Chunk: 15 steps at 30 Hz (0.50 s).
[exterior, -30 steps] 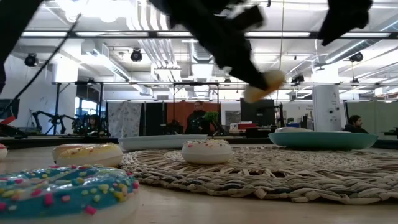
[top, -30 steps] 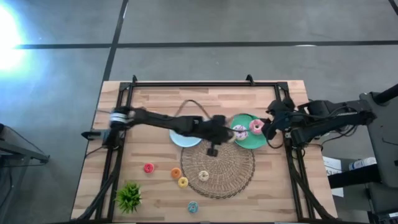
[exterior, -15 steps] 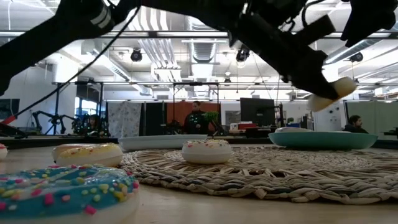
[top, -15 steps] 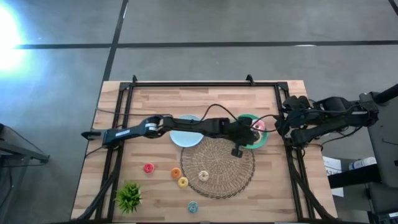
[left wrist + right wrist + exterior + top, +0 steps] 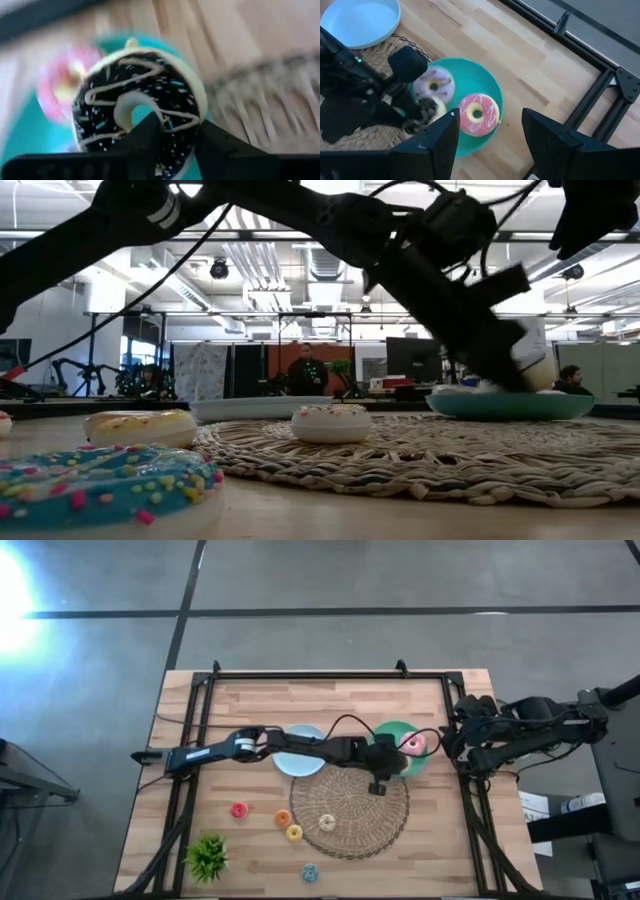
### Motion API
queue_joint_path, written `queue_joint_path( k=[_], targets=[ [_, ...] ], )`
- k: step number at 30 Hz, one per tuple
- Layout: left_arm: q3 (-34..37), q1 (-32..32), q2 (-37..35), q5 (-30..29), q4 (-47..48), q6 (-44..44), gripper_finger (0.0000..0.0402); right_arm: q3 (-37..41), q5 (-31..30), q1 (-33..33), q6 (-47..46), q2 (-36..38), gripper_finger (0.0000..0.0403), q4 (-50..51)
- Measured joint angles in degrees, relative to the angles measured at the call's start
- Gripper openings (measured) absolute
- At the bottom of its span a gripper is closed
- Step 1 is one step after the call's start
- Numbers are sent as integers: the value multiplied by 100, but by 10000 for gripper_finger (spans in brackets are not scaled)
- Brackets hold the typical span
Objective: Pick & Place donuts
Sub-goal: Put the big black donut on the green plate
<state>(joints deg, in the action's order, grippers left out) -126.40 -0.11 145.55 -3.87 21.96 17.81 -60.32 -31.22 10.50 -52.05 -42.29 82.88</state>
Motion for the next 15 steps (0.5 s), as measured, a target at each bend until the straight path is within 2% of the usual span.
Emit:
queue_joint_path(
  k=[4,6,13,15],
  targets=[
    [-21,42,-70,-81,1410,-214,117,72,0,0,-50,-17,206,-124],
    [-15,49,-147,-110,1731,-259,121,126,2,0,-48,-19,206,-233],
    [30,22,-442,-181,1045,-233,124,282,116,-4,-50,-61,206,-637],
    [21,58,-508,-188,1190,-254,124,293,185,1,-50,-93,206,-666]
  ],
)
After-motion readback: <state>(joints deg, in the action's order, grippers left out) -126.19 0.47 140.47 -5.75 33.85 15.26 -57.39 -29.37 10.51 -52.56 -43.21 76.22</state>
